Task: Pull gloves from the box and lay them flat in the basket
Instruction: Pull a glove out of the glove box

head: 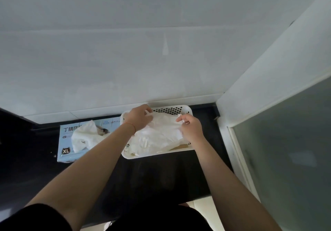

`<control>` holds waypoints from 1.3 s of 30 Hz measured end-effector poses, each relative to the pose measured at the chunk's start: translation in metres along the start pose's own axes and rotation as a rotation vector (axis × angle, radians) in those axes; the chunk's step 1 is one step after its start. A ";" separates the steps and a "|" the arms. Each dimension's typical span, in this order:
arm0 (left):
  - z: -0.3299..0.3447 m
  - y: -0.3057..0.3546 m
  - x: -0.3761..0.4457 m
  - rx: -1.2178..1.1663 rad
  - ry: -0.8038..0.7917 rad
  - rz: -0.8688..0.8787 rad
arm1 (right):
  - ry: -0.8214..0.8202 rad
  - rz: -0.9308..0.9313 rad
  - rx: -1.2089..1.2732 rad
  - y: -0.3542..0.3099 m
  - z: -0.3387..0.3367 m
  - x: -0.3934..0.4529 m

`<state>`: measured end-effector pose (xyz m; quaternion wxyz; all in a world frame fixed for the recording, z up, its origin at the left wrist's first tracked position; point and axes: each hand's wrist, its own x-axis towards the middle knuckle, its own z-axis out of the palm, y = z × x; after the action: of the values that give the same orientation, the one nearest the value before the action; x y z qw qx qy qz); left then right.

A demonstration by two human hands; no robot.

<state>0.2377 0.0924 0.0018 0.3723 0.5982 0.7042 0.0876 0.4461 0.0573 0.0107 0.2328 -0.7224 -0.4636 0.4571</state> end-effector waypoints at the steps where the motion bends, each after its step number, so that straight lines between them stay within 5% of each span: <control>1: 0.005 0.002 0.000 0.026 0.046 0.005 | -0.006 -0.008 -0.023 0.003 -0.003 0.003; 9: 0.036 0.008 -0.007 0.495 0.527 0.400 | -0.042 -0.065 -0.209 0.014 -0.009 0.020; 12: 0.055 0.001 -0.015 0.531 0.420 0.567 | -0.057 -0.072 -0.226 0.014 -0.008 0.021; 16: 0.068 -0.020 -0.021 0.673 0.116 0.451 | -0.052 -0.089 -0.256 0.017 -0.007 0.025; 24: 0.061 -0.031 -0.021 0.733 0.037 0.330 | -0.053 -0.084 -0.380 0.019 0.002 0.029; 31: 0.039 -0.026 -0.033 0.598 0.172 0.374 | 0.203 -0.327 -0.624 -0.012 0.027 0.011; 39: -0.028 -0.101 -0.058 0.364 0.364 0.116 | -0.097 -0.384 -0.440 -0.055 0.115 -0.031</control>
<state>0.1418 0.0213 -0.0118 0.1203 0.6690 0.7283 0.0868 0.3156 0.0453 0.0114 0.1306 -0.6319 -0.6904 0.3271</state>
